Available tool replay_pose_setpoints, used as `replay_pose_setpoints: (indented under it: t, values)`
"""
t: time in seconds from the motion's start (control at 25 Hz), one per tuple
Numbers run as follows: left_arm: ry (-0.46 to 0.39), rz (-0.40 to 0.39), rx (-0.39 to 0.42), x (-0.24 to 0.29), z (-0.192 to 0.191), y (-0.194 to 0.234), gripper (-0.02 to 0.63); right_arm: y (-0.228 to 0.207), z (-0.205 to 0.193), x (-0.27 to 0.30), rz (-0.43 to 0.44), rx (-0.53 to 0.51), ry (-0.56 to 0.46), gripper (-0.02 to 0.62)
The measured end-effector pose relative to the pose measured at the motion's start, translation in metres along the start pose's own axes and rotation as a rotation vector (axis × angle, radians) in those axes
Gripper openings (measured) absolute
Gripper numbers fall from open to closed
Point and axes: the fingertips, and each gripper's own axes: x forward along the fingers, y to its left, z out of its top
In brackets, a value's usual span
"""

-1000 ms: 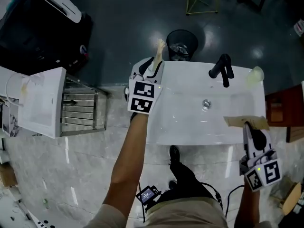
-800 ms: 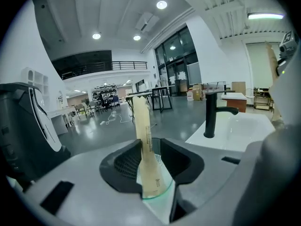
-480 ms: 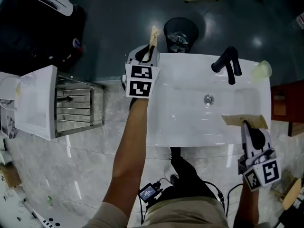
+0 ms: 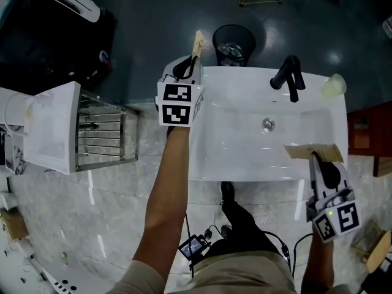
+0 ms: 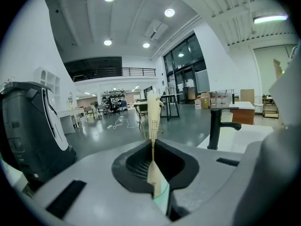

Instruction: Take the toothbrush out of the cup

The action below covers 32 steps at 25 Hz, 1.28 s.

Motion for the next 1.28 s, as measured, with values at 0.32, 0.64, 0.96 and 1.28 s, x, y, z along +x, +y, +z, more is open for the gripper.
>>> replay_pose_setpoints:
  t: [0.32,0.64,0.96,1.28]
  values:
    - [-0.108,0.034,0.04,-0.073,0.07,-0.003,0.014,0.009,0.035,-0.031,0.001,-0.013,-0.099,0.031]
    - [-0.168,0.044,0.049,-0.146,0.108,-0.006,0.012,0.047,0.06,-0.064,0.052,-0.035,-0.137,0.031]
    - [-0.301,0.086,0.117,-0.295,0.183,-0.03,0.012,0.088,0.112,-0.116,0.14,-0.086,-0.227,0.031]
    - [-0.34,0.159,0.078,-0.479,0.182,-0.054,0.012,0.171,0.131,-0.199,0.25,-0.174,-0.276,0.031]
